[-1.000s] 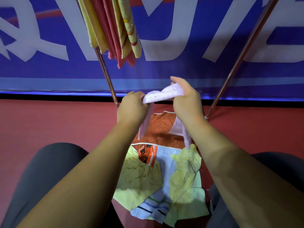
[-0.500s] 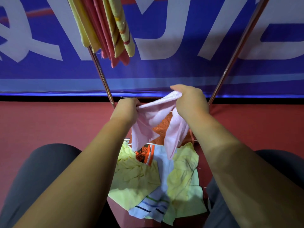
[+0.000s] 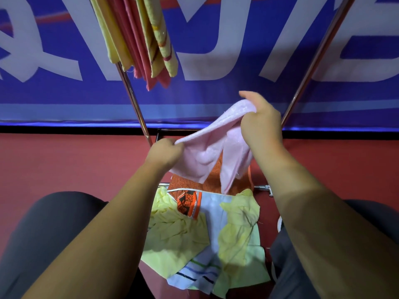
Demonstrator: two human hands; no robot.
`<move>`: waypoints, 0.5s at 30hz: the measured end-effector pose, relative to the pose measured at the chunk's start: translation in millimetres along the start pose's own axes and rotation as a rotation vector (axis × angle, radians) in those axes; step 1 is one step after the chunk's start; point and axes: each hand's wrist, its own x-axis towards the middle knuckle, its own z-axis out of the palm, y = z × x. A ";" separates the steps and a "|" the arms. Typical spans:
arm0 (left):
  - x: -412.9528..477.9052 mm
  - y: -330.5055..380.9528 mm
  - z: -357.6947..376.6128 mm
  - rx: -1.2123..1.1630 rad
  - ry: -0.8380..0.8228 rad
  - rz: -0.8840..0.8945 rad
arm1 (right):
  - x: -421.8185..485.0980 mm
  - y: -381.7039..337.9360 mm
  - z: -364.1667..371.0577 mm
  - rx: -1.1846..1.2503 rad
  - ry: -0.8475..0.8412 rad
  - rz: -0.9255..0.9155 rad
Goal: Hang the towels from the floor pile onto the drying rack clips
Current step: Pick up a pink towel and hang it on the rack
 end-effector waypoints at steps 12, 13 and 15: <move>-2.2 -27.5 -24.6 -0.427 -0.267 0.152 | 16.5 26.8 -31.6 0.187 0.072 0.256; -4.0 -29.4 -26.5 -0.409 -0.315 0.147 | 17.3 30.2 -33.5 0.189 0.072 0.269; -5.6 -37.5 -26.2 -0.360 -0.307 0.083 | 18.0 35.9 -37.6 0.166 0.059 0.278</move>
